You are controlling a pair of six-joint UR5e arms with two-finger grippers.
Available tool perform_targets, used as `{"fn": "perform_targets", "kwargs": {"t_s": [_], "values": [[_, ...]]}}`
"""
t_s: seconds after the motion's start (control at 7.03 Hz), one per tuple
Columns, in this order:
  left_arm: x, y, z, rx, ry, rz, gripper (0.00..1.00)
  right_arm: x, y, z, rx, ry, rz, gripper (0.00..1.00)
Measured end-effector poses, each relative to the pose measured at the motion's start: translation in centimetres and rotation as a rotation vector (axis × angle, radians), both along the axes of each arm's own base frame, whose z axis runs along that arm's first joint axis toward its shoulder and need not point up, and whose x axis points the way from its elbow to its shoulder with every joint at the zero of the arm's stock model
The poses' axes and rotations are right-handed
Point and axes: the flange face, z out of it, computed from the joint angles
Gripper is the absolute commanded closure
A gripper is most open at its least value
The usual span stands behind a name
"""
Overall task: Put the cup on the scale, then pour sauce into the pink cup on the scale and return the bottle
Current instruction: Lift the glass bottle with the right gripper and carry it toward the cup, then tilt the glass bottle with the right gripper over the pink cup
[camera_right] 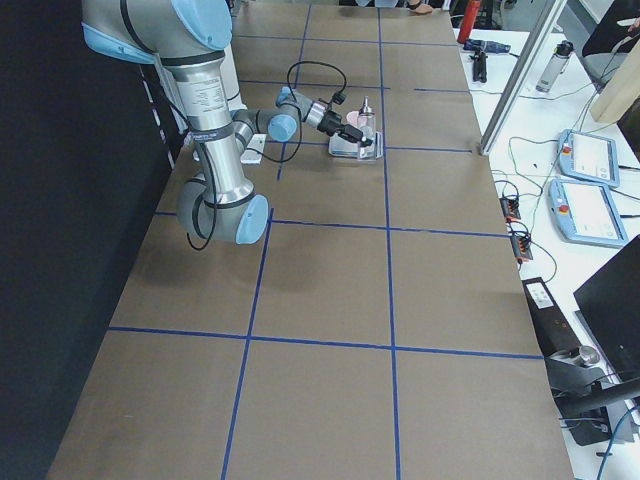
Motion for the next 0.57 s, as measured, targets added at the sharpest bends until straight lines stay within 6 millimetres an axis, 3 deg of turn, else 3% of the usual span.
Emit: {"fn": "perform_targets", "kwargs": {"t_s": [0.57], "values": [[0.0,0.0,-0.1,0.002,0.0,0.001,0.0,-1.4,-0.1,-0.2,0.013,0.139,0.025,1.0]]}}
